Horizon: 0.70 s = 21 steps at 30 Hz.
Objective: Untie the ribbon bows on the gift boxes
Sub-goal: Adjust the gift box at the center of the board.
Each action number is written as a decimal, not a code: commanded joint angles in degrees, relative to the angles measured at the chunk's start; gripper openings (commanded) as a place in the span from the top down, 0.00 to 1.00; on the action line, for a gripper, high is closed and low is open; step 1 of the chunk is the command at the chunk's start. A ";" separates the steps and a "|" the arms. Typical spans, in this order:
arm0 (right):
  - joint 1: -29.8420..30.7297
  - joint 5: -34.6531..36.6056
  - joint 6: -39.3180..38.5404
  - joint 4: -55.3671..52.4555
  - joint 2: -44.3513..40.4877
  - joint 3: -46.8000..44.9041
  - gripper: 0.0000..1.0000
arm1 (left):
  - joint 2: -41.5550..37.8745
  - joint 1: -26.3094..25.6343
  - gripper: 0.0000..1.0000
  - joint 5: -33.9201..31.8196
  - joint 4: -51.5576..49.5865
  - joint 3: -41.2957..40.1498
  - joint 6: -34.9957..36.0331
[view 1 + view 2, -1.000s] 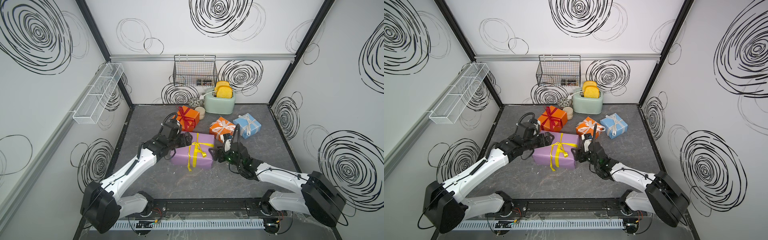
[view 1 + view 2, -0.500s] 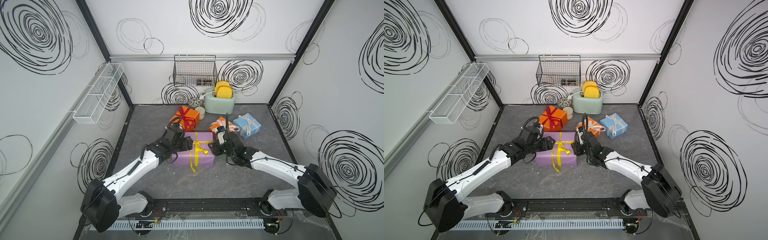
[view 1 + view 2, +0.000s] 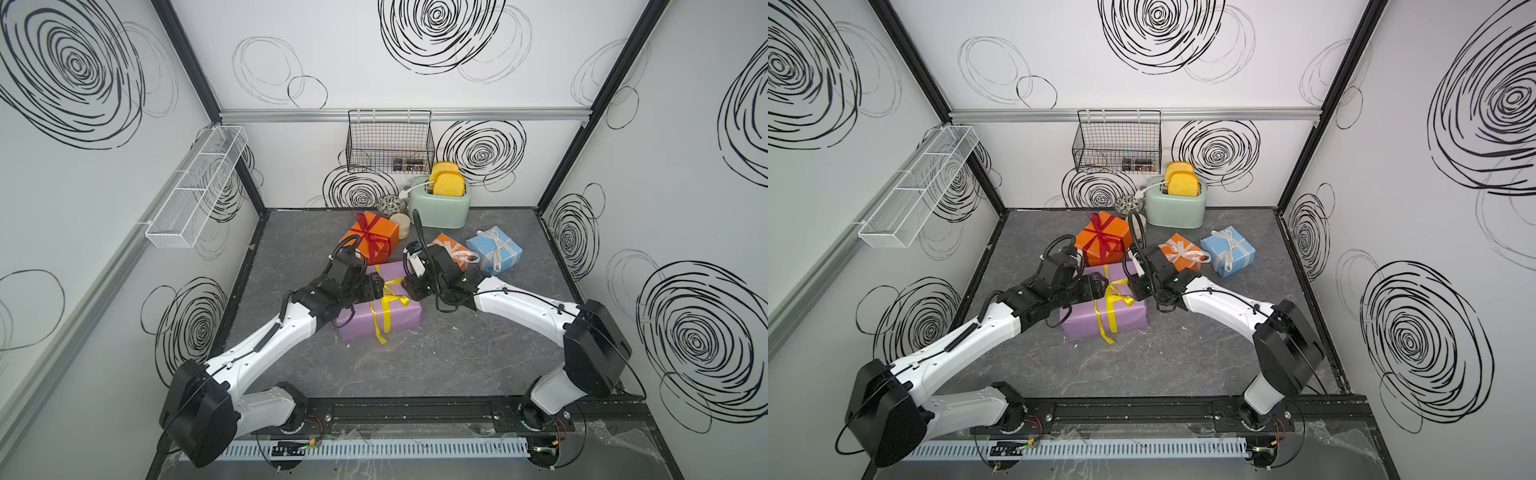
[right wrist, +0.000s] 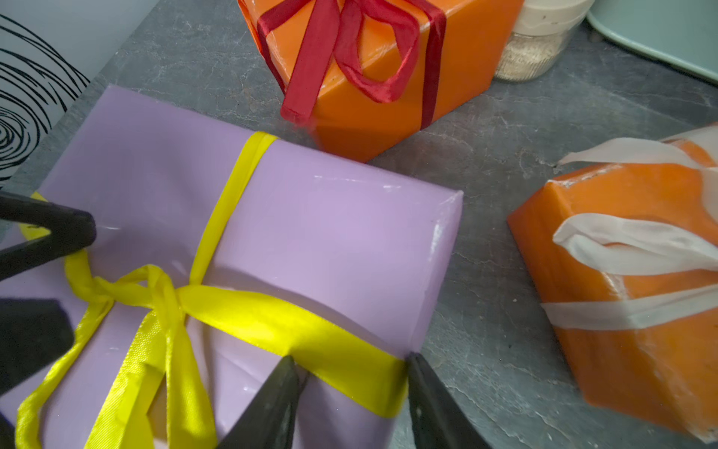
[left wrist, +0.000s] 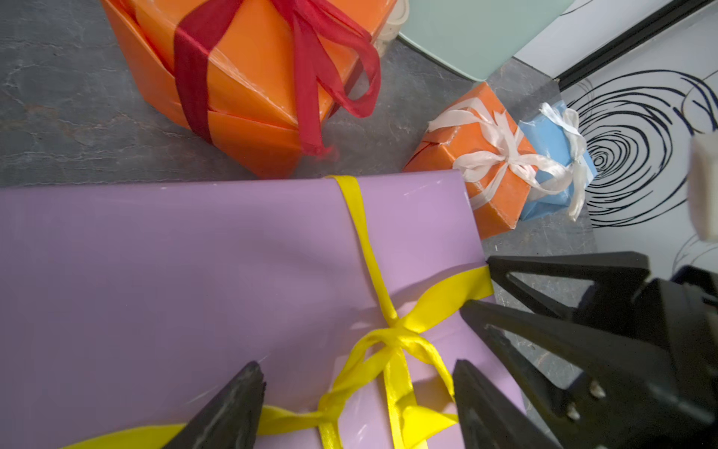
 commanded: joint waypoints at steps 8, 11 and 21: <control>2.59 -4.92 -8.97 -5.69 1.21 4.46 0.43 | -2.52 3.33 0.29 4.04 4.14 -2.36 -5.62; 2.91 -4.09 -10.68 -7.46 1.93 6.66 0.42 | -2.20 4.48 0.31 6.43 5.07 -3.06 -6.98; 2.90 -4.72 -14.33 -10.38 5.99 13.43 0.41 | -2.84 2.51 0.32 6.36 5.38 -3.79 -7.54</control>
